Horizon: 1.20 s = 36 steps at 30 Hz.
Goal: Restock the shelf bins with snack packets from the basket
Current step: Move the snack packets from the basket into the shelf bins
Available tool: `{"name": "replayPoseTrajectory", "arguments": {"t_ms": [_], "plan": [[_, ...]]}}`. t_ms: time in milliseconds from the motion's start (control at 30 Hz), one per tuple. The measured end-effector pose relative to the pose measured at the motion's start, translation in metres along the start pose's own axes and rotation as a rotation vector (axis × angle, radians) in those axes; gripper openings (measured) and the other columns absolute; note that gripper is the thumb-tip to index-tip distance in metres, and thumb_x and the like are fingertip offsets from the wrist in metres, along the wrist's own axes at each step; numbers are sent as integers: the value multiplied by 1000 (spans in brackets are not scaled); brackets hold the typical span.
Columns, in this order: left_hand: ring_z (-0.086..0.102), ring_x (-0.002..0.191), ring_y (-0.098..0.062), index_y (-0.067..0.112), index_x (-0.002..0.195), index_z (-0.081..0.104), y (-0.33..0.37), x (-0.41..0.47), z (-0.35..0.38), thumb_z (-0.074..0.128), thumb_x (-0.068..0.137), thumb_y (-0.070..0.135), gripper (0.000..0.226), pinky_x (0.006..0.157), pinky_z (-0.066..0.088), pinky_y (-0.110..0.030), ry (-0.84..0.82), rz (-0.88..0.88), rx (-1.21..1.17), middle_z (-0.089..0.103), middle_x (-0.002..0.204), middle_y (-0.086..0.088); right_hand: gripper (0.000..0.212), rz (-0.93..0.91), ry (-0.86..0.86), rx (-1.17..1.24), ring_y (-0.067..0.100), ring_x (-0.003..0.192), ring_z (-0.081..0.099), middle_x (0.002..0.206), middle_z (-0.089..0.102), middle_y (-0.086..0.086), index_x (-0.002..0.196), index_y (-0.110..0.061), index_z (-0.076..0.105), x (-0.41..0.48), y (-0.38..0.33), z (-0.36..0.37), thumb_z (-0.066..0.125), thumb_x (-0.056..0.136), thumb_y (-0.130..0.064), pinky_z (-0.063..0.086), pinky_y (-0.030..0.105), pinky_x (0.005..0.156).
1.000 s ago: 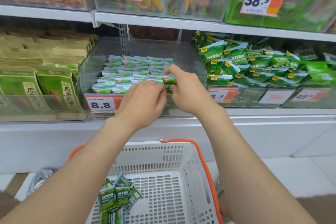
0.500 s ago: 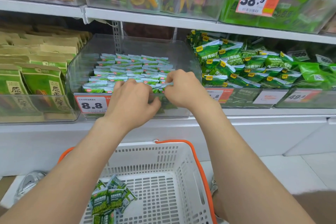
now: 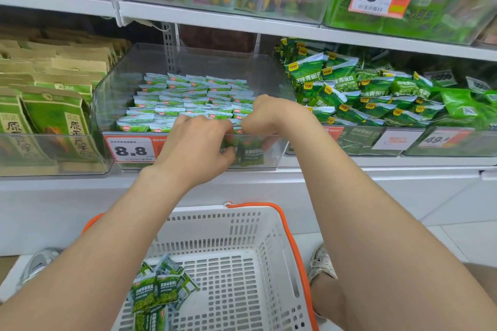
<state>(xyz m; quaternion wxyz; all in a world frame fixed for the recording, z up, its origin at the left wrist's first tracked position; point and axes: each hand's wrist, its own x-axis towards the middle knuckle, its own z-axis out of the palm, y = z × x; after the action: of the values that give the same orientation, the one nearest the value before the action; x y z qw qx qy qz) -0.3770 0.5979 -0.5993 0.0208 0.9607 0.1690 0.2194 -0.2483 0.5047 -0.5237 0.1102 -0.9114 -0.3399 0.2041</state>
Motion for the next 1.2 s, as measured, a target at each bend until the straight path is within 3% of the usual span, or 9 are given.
{"name": "replayPoseTrajectory", "arguments": {"t_ms": [200, 367, 500, 700, 767, 900, 1000, 1100, 1200], "plan": [[61, 87, -28, 31, 99, 63, -3, 2, -4, 66, 87, 50, 23, 82, 31, -39, -7, -37, -12, 54, 71, 10, 29, 67, -143, 227, 33, 85, 79, 107, 70, 21, 114, -5, 51, 4, -1, -8, 66, 91, -12, 63, 47, 88], [53, 111, -29, 25, 116, 49, -6, -1, 3, 65, 81, 63, 54, 95, 35, -48, -27, -29, 144, 59, 114, 4, 25, 92, -130, 59, 35, 83, 73, 118, 53, 10, 122, -10, 50, 1, -8, -2, 50, 100, -23, 64, 40, 75], [58, 124, -30, 26, 125, 56, -13, 3, 1, 49, 80, 82, 72, 115, 28, -58, -194, -128, 288, 64, 126, 4, 39, 68, 9, 13, 37, 112, 60, 135, 47, 21, 141, -10, 47, 11, -12, 2, 35, 108, -25, 55, 45, 98], [63, 115, -32, 25, 133, 51, -19, 8, 0, 46, 87, 84, 75, 79, 37, -42, -223, -79, 285, 66, 123, 1, 52, 127, -63, 51, 43, 73, 76, 152, 39, 24, 157, -5, 30, 21, -23, 6, 35, 108, -23, 63, 52, 83], [62, 116, -33, 24, 136, 50, -19, 9, 2, 46, 88, 83, 76, 79, 38, -41, -211, -74, 301, 66, 124, -1, 51, 85, -93, 120, 46, 74, 75, 157, 34, 22, 153, -5, 34, 22, -22, 4, 38, 105, -23, 64, 50, 79], [61, 119, -32, 25, 138, 50, -20, 8, 3, 47, 88, 83, 77, 84, 44, -41, -190, -76, 296, 66, 129, 0, 19, 79, -101, 101, 40, 71, 77, 119, 55, 18, 112, -5, 51, 16, -13, 6, 49, 96, -17, 64, 43, 65], [59, 122, -29, 26, 138, 50, -20, 4, 2, 50, 87, 81, 76, 92, 45, -42, -163, -69, 269, 65, 131, 0, 23, 99, 68, -22, 33, 78, 76, 117, 59, 16, 114, -7, 49, 7, -9, 8, 54, 98, -23, 49, 27, 53], [55, 128, -28, 22, 140, 52, -23, 0, -6, 62, 88, 68, 70, 103, 42, -41, -143, -49, 134, 62, 137, -2, 20, -17, 418, 35, 39, 101, 65, 116, 60, 18, 106, -9, 52, 2, -3, 18, 58, 94, -24, 47, 35, 69], [44, 142, -29, 19, 141, 57, -25, -12, -11, 74, 86, 38, 61, 117, 34, -47, 14, 45, -122, 52, 150, -5, 22, -304, 879, 98, 42, 83, 65, 86, 70, 14, 91, -13, 67, -7, 0, 45, 48, 90, -25, 49, 39, 63]]}}
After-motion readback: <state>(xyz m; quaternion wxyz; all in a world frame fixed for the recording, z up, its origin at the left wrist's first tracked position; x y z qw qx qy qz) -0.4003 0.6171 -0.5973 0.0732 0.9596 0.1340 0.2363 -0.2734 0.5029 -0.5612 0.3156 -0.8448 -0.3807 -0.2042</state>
